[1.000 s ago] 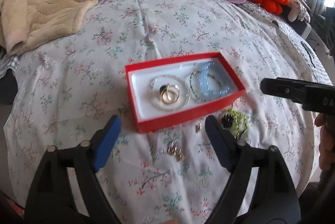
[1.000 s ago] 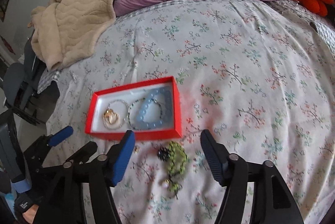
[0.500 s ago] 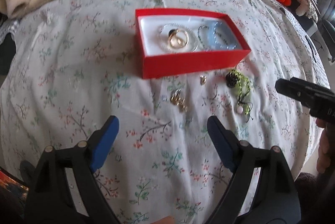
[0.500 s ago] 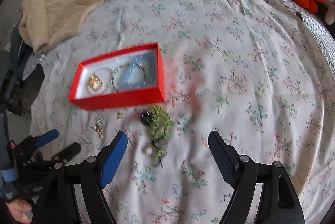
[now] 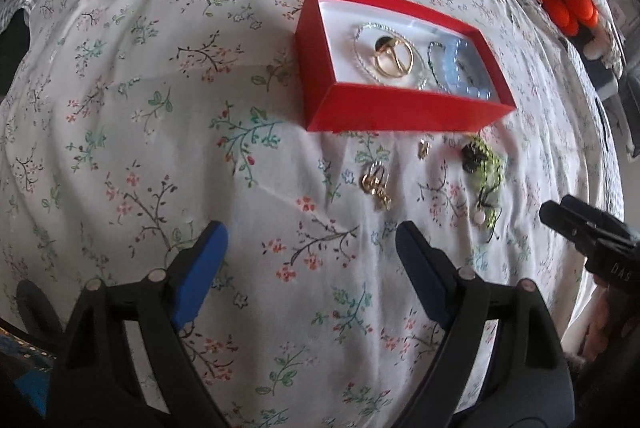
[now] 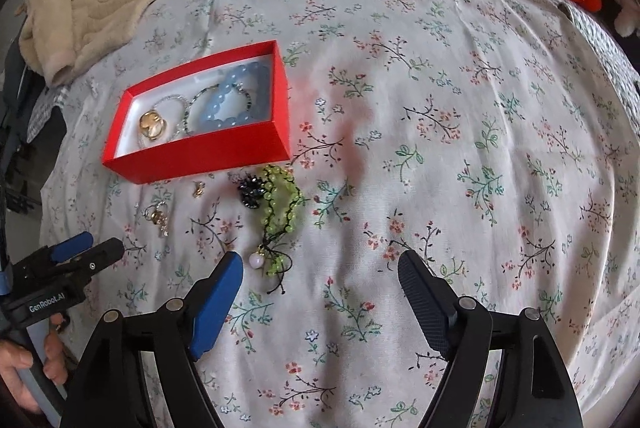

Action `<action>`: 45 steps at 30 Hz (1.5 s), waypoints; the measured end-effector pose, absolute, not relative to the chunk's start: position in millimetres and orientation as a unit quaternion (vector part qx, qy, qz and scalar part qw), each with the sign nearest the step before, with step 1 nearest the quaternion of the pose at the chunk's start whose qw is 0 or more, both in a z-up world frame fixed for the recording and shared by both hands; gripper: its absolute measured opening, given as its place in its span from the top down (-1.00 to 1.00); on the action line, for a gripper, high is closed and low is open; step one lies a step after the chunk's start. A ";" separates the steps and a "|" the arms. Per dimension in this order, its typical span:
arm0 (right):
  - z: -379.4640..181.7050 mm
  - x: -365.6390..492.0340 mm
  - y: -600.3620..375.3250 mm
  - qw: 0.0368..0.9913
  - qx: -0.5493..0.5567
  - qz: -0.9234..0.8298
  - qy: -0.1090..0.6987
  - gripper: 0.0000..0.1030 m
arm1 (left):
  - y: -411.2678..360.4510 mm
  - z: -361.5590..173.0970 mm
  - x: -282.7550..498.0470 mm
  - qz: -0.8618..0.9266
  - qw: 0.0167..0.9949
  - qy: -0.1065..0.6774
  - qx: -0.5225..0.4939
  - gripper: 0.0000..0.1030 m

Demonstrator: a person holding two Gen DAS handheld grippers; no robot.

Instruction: Organize jewelry

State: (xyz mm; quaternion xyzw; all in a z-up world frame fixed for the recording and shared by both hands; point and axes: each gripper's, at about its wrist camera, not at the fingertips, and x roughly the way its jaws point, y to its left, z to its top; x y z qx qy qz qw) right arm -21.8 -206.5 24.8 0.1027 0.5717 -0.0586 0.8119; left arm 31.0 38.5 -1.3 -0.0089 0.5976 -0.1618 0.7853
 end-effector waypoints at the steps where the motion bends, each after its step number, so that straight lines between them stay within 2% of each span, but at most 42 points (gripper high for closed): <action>1: 24.7 -21.5 -208.9 0.812 0.106 -0.061 0.571 -0.58 | 36.9 -0.9 32.0 -0.162 0.786 0.596 -0.009 -0.67; 6: 24.2 -19.9 -211.7 0.810 0.113 -0.065 0.572 -0.58 | 24.2 -1.3 35.8 -0.171 0.790 0.588 -0.005 -0.64; 9: 23.4 -19.3 -210.9 0.809 0.113 -0.065 0.573 -0.58 | 14.2 -5.5 39.7 -0.183 0.786 0.591 -0.010 -0.48; 11: 23.5 -18.7 -210.5 0.809 0.113 -0.065 0.573 -0.58 | 7.8 -9.7 44.4 -0.199 0.776 0.598 -0.024 -0.22; 24: 20.0 -17.2 -206.2 0.806 0.110 -0.059 0.578 -0.58 | -3.1 -21.7 61.4 -0.183 0.776 0.602 -0.044 0.45; 26: 19.7 -16.9 -204.7 0.807 0.107 -0.056 0.579 -0.58 | -4.7 -21.1 60.2 -0.185 0.776 0.602 -0.042 0.68; 29: 18.6 -16.5 -203.3 0.806 0.104 -0.055 0.579 -0.58 | -6.3 -20.2 58.5 -0.186 0.778 0.599 -0.034 0.91; 45: 7.2 -7.1 -201.2 0.796 0.120 -0.042 0.592 -0.58 | 17.5 -4.2 50.1 -0.215 0.770 0.598 -0.060 0.96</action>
